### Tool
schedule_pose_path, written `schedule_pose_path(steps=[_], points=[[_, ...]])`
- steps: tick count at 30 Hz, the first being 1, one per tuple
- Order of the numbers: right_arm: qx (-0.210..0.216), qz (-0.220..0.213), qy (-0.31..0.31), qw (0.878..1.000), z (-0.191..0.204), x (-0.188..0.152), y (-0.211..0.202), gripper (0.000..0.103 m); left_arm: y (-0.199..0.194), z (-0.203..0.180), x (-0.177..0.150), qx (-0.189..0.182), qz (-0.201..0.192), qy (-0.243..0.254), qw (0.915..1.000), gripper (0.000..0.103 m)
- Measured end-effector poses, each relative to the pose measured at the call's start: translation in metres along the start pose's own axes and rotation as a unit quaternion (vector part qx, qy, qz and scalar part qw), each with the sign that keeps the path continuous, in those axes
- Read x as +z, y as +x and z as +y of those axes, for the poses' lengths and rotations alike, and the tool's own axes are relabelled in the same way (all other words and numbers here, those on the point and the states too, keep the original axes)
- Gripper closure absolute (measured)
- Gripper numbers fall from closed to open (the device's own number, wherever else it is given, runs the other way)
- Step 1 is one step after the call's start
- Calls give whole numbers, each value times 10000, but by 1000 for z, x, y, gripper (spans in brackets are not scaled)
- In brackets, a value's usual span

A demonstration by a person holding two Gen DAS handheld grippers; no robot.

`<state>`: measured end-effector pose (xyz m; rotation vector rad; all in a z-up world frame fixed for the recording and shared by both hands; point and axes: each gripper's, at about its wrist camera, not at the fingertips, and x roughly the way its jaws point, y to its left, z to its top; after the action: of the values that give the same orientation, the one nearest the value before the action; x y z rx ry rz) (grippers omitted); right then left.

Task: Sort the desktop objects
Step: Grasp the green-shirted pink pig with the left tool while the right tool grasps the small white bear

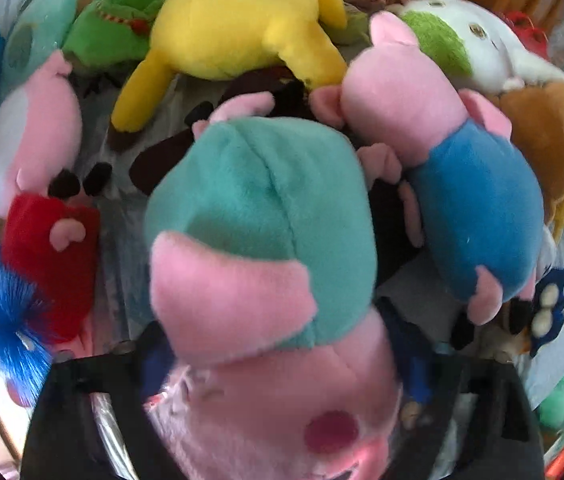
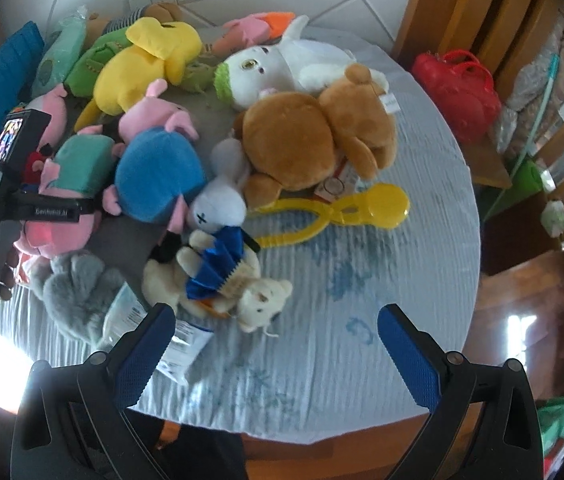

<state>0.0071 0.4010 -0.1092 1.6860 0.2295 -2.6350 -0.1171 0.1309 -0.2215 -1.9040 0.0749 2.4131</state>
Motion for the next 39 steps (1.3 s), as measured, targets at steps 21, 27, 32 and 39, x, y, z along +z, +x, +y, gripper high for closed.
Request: schedule_pose_path(steps=[21,27,32,39], points=[[904,294,-652,9933,27,14,120,28,-109,28,-30,248,-877,41,9958,35],[1051,487,-615,9914,30,21,129,55,-116,31,-33,280,-942,-67,9951,34],[1100,534,-519,9911,27,20,117,66,-122,29,-33,253,-1040,-102,9942,35],[1085,320,-500,9923,25,20,82,68,-142,38,-37,238,-1278,-130,9914,34]])
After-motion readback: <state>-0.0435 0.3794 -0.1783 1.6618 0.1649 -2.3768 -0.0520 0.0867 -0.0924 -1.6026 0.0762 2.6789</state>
